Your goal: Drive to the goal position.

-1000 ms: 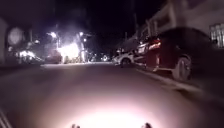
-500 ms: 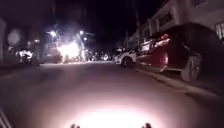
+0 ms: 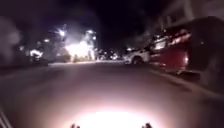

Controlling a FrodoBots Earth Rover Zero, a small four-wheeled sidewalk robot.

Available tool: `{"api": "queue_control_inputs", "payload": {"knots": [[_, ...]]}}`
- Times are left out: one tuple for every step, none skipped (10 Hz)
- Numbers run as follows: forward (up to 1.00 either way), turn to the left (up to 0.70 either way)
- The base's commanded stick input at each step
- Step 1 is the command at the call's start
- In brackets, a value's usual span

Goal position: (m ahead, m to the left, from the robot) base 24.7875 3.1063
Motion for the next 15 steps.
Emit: {"api": "queue_control_inputs", "payload": {"knots": [[0.7, 0.0], [0.7, 0.0], [0.7, 0.0], [0.7, 0.0], [0.7, 0.0], [0.7, 0.0], [0.7, 0.0], [0.7, 0.0], [0.7, 0.0], [0.7, 0.0], [0.7, 0.0], [0.7, 0.0], [0.7, 0.0], [0.7, 0.0], [0.7, 0.0]]}}
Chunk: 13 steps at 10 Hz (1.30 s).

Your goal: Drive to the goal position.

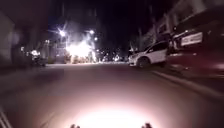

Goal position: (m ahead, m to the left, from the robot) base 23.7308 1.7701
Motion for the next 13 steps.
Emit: {"api": "queue_control_inputs", "payload": {"knots": [[0.7, 0.0], [0.7, 0.05], [0.7, 0.3], [0.7, 0.35], [0.7, 0.26], [0.7, 0.0], [0.7, 0.0], [0.7, 0.0], [0.7, 0.0], [0.7, 0.0], [0.7, 0.0], [0.7, 0.0], [0.7, 0.0]]}}
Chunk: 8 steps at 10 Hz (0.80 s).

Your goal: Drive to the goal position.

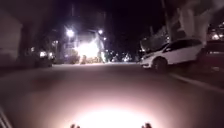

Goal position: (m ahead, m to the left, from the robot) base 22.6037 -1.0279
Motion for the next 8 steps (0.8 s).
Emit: {"api": "queue_control_inputs", "payload": {"knots": [[0.7, 0.0], [0.7, 0.0], [0.7, -0.02], [0.7, -0.2], [0.7, -0.35], [0.7, -0.29], [0.7, 0.0], [0.7, 0.0]]}}
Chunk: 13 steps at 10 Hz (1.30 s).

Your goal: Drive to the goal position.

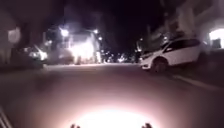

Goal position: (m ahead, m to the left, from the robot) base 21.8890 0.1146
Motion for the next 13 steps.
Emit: {"api": "queue_control_inputs", "payload": {"knots": [[0.7, 0.0], [0.7, 0.0], [0.7, 0.0], [0.7, 0.0], [0.7, 0.0], [0.7, 0.0], [0.7, 0.0], [0.7, -0.03], [0.7, -0.35], [0.7, -0.33], [0.7, -0.09], [0.7, 0.0], [0.7, 0.0]]}}
